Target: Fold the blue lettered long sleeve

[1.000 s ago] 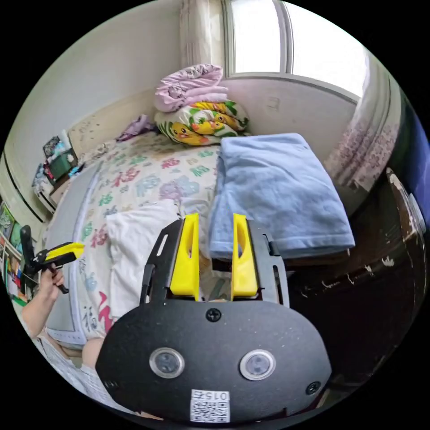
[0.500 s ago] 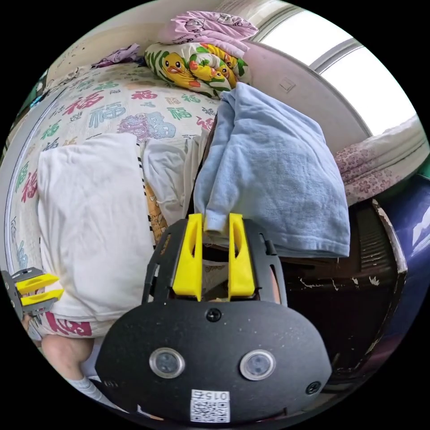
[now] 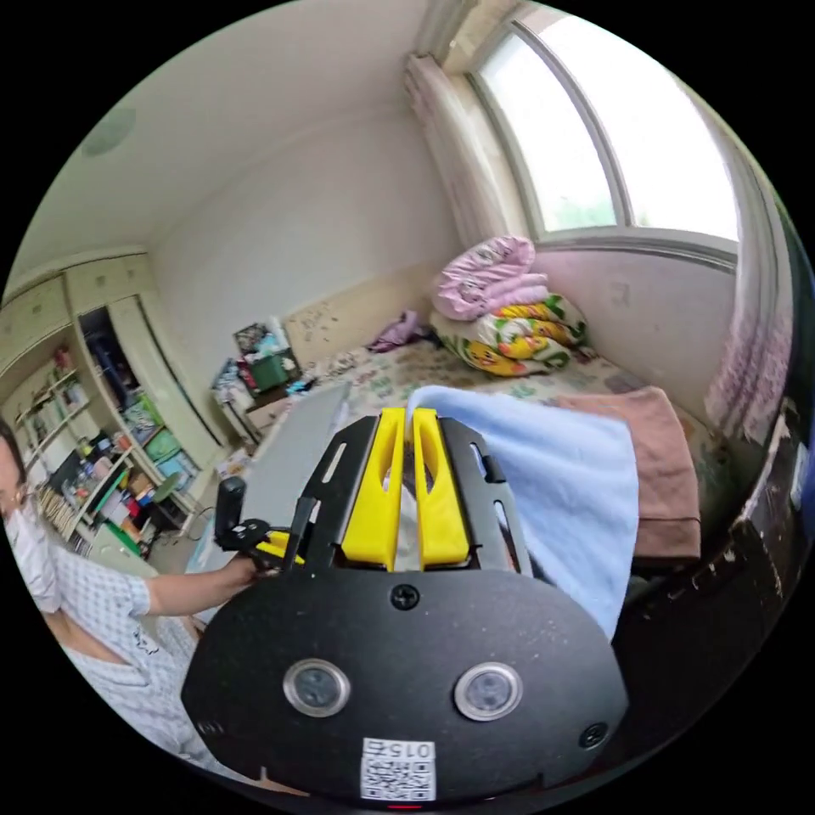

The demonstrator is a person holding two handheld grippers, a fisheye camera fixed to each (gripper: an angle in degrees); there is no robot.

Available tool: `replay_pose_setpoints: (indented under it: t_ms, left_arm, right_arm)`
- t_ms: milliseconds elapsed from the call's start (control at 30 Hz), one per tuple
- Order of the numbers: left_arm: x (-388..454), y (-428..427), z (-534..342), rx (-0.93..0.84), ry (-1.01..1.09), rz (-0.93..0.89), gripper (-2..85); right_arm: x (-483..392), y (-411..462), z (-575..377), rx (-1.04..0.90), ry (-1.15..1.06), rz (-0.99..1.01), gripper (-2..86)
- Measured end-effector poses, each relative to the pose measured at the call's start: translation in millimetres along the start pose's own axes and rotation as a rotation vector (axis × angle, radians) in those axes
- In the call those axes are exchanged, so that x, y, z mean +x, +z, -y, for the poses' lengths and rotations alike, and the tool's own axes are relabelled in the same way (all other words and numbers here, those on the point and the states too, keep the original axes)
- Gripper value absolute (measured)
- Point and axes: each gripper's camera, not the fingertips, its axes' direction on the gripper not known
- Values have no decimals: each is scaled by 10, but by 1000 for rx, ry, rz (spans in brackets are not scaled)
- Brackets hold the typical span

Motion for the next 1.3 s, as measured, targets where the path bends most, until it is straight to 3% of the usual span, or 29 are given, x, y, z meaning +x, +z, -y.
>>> replay_pose_setpoints:
  t_ms: [133,233,300,333,433,533,633,767,833,967,1000,1133,1300]
  left_arm:
    - [479,-1336,142,231,96,-104,148]
    - [481,-1857,-243,147,26,122,171]
    - [199,-2117,-743,115,-62,161,119]
    - [-111,-2376,-1163,160,-220,155,96]
    - [-696,-3092,-2153,270,-532,38,95]
    - [-697,-3772,-2683,354,-639,221,105]
    - [-794,-4179,-2706,365,-671,294,122]
    - [-1256,-4238,-2311,167,-756,442,162]
    - [-1471,-4232,-2173,154,-800,433,170]
    - [-1686,-4191,-1713,17,-789,505,136]
    - [-1694,-4197,-1641,8,-772,474,120]
    - [-1815,-4101,-1246,2,-747,-9,19]
    - [-1217,-4610,-849,202,-601,-75,-4]
  right_arm:
    - [-660,226,-291,59,-50,296,1]
    - [-933,962,-779,-48,2,467,1]
    - [-1028,1456,-1240,-130,76,586,2]
    - [-1079,1714,-1588,-171,131,656,2]
    - [-1062,1849,-2341,-112,254,808,2]
    - [-894,1438,-2783,8,302,777,3]
    - [-836,900,-3018,15,255,656,2]
    - [-843,380,-3234,-34,224,466,3]
    - [-792,182,-3363,-48,246,411,2]
    - [-733,97,-3471,-60,274,365,3]
    - [-734,115,-3474,-58,273,373,3]
    - [-722,372,-3411,-21,304,488,3]
    - [-960,723,-3182,-33,276,582,3]
